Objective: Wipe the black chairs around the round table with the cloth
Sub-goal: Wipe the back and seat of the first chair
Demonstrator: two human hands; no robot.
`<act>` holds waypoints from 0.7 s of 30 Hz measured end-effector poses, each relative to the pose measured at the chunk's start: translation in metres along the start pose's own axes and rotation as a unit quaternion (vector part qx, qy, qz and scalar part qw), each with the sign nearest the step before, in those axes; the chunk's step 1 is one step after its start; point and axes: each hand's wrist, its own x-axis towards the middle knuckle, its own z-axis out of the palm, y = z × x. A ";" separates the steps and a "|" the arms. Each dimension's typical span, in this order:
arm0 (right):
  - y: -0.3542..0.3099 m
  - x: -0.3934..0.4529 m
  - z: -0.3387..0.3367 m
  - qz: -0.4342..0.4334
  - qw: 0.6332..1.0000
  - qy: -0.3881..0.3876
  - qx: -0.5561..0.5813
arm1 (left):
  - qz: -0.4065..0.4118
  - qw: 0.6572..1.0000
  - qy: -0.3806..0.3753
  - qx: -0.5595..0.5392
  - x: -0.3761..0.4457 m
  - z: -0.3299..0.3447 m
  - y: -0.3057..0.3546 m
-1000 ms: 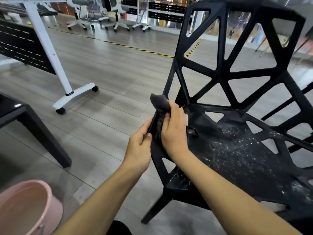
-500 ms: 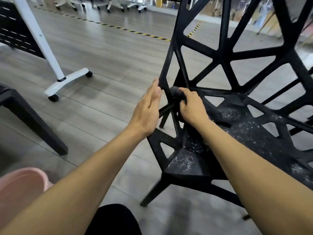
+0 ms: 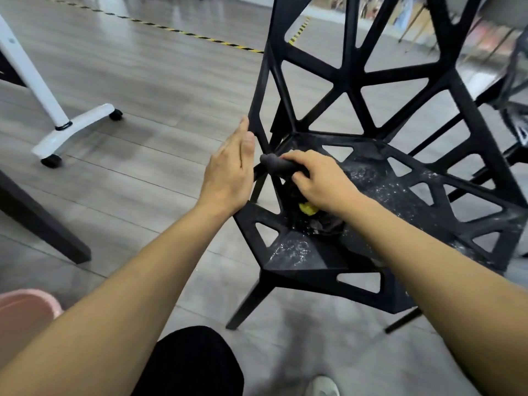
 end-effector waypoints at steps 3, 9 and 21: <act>0.028 0.004 -0.018 0.080 0.992 0.101 -0.014 | 0.011 0.998 0.008 0.064 0.012 0.000 -0.006; 0.080 -0.005 -0.012 0.208 0.976 -0.005 -0.062 | 0.014 0.994 0.021 0.106 0.024 0.001 -0.015; -0.024 -0.030 0.031 0.114 0.992 0.001 0.048 | -0.001 0.999 0.025 0.038 0.024 -0.003 -0.015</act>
